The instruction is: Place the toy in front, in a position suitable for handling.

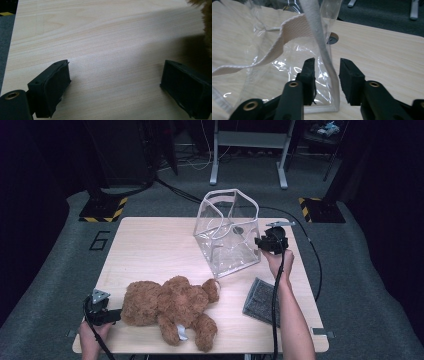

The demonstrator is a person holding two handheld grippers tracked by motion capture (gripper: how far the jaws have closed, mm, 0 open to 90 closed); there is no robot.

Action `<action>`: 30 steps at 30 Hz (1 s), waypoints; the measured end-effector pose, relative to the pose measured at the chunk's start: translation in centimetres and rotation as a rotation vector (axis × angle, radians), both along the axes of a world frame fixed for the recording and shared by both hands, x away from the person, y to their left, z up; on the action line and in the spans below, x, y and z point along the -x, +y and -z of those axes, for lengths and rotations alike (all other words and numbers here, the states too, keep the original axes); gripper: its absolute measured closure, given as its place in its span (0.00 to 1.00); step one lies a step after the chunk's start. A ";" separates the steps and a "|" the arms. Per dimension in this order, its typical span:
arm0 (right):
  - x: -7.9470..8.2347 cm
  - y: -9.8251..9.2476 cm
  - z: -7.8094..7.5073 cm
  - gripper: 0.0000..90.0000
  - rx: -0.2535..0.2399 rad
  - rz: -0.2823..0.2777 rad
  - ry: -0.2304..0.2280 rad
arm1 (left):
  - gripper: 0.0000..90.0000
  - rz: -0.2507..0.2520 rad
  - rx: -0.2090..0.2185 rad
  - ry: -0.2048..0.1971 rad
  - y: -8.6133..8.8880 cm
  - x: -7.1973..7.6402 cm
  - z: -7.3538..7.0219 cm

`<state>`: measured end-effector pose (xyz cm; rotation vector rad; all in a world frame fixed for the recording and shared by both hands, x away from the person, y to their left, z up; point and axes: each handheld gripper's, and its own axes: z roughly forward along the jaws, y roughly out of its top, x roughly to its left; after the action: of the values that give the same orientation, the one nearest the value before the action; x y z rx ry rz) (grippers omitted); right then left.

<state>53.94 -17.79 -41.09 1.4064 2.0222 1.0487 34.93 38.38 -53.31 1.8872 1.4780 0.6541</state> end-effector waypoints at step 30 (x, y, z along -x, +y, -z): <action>-1.0 1.5 0.3 0.93 0.005 -0.024 -0.017 | 0.09 0.001 -0.001 0.001 0.0 0.0 0.0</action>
<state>54.94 -16.27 -41.35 1.3691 2.0335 1.0612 34.92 38.38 -53.30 1.8887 1.4775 0.6541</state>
